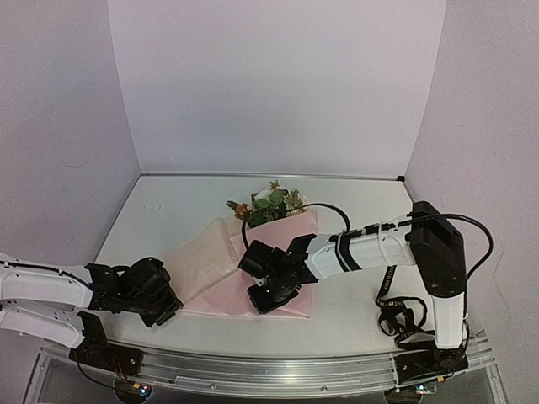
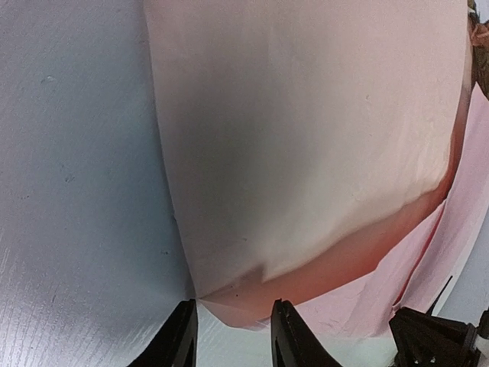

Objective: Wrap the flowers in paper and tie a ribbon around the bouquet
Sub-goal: Fold the 2/3-folded wrapping paper at the center of the board.

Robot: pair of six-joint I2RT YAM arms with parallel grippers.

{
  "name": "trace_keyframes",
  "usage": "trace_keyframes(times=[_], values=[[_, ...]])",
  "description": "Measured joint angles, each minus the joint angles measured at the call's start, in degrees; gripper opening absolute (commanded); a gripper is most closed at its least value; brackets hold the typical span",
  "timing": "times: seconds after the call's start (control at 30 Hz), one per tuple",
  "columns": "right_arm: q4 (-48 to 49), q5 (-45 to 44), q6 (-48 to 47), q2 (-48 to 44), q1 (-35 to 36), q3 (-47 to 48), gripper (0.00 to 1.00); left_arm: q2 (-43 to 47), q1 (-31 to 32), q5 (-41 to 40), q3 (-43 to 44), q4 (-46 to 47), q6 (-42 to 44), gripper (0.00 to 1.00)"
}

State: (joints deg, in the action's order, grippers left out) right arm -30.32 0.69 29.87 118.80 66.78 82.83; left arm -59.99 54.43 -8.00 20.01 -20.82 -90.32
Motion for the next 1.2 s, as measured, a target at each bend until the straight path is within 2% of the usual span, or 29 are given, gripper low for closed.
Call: trace_keyframes(times=[0.17, 0.33, 0.4, 0.6, 0.83, 1.2], values=[[-1.2, -0.6, -0.1, 0.7, 0.0, 0.9, 0.12, -0.8, 0.0, -0.7, 0.0, 1.1, 0.4, 0.20], [-1.4, -0.9, -0.1, 1.4, 0.0, 1.4, 0.12, -2.3, 0.0, -0.8, 0.0, 2.7, 1.2, 0.03], [-1.5, -1.0, -0.1, 1.5, 0.0, 1.5, 0.12, -2.3, 0.0, -0.7, 0.0, 3.0, 1.8, 0.00], [-1.7, -1.1, -0.1, 2.2, 0.0, 2.0, 0.15, -1.4, 0.0, -0.9, 0.1, 2.7, 3.2, 0.00], [-1.9, -1.1, 0.0, 2.2, 0.2, 2.4, 0.30, -0.1, 0.0, -1.9, 4.2, 0.0, 8.8, 0.00], [-3.9, -2.2, -0.5, 5.2, 1.8, 6.9, 0.36, 0.1, 0.0, -2.7, 7.9, -1.0, 13.7, 0.00]])
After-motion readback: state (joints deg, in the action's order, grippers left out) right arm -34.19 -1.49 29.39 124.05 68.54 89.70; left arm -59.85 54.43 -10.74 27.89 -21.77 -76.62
